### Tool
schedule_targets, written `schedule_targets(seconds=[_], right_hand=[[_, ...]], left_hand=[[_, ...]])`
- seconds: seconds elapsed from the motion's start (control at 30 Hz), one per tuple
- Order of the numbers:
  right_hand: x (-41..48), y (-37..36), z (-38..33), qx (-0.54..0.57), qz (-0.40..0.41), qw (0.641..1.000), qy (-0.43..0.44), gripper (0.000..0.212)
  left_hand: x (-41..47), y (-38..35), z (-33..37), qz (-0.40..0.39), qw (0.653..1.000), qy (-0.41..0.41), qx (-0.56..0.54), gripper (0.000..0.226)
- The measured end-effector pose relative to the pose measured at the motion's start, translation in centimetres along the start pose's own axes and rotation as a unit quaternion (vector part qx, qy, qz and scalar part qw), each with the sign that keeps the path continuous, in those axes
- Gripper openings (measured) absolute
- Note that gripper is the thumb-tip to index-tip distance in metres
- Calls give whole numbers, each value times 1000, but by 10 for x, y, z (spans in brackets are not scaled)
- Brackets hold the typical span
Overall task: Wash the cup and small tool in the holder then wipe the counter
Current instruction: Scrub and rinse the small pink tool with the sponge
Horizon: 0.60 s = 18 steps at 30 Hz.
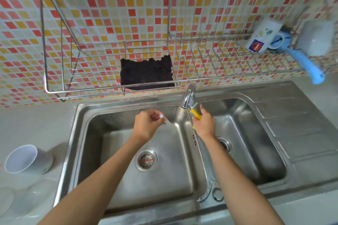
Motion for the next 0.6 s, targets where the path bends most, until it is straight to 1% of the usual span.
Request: schedule_targets(seconds=[0.13, 0.2, 0.27, 0.5, 0.6], right_hand=[[16, -4, 1, -10, -51, 999, -9, 66], [21, -6, 0, -20, -53, 998, -5, 65], [23, -8, -2, -21, -48, 999, 5, 63], [22, -17, -4, -70, -106, 990, 67, 63], [24, -15, -3, -74, -118, 988, 62, 63]], left_hand=[[10, -11, 15, -23, 999, -25, -1, 5], [14, -16, 22, -31, 999, -37, 4, 2], [17, -21, 27, -41, 998, -50, 7, 5], [20, -35, 37, -62, 995, -70, 17, 10], [19, -38, 42, -62, 995, -80, 22, 13]])
Point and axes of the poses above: each hand's wrist, its own x-axis towards the middle knuckle, its own y-axis out of the back of the hand, z = x × y, the point moved 3 cm from there along x, towards the middle knuckle, and after that the axes turned 14 degrees about x, right-handed, at the moved point
